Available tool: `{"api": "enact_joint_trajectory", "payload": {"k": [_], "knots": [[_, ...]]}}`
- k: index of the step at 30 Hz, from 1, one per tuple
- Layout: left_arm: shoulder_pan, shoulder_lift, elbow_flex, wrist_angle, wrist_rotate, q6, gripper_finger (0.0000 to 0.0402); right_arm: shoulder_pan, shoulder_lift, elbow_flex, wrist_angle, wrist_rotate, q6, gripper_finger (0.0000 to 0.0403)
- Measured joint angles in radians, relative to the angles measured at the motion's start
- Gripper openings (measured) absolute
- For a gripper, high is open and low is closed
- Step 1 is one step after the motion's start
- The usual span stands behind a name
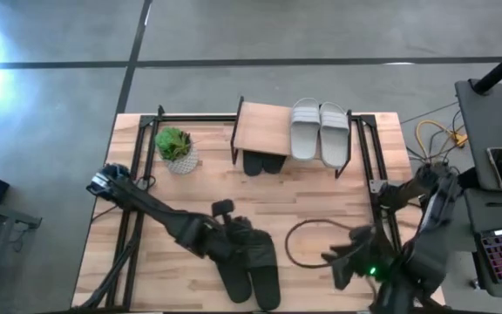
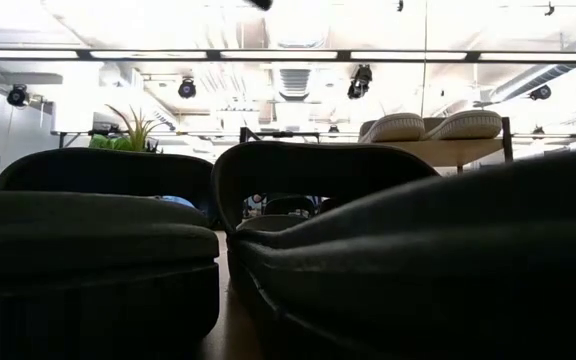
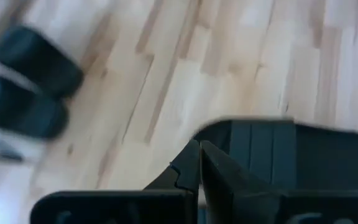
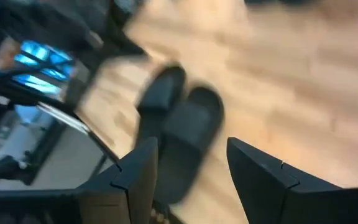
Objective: Pick and place slides into the shelf
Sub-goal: Adjust the shelf
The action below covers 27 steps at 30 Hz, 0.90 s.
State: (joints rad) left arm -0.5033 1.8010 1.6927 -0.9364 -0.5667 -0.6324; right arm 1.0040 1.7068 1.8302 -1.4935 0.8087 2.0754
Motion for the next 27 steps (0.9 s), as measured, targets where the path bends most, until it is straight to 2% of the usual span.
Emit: {"api": "enact_joint_trajectory", "payload": {"k": [4, 9, 15, 18, 20, 24, 27], "knots": [[-0.031, -0.084, -0.119, 0.003, 0.009, -0.160, 0.0000, 0.010, 0.042, -0.084, 0.136, -0.059, 0.067, 0.0185], [-0.114, -0.177, -0.234, 0.007, 0.005, -0.344, 0.0000, 0.028, 0.065, -0.143, 0.303, 0.017, 0.067, 0.0185], [-0.163, -0.274, -0.312, 0.010, -0.068, -0.488, 0.0000, 0.032, 0.056, -0.152, 0.304, 0.087, 0.037, 0.0185], [-0.173, -0.307, -0.336, 0.011, -0.101, -0.533, 0.0000, 0.029, 0.032, -0.136, 0.258, 0.145, 0.006, 0.0185], [-0.175, -0.319, -0.341, 0.018, -0.115, -0.540, 0.0000, 0.027, 0.006, -0.120, 0.148, 0.192, 0.004, 0.0185], [-0.174, -0.323, -0.343, 0.020, -0.125, -0.537, 0.0000, 0.028, -0.059, -0.093, -0.068, 0.376, 0.163, 0.0185], [-0.174, -0.325, -0.343, 0.020, -0.148, -0.539, 0.0000, 0.025, -0.124, -0.081, -0.054, 0.515, 0.119, 0.0185]]}}
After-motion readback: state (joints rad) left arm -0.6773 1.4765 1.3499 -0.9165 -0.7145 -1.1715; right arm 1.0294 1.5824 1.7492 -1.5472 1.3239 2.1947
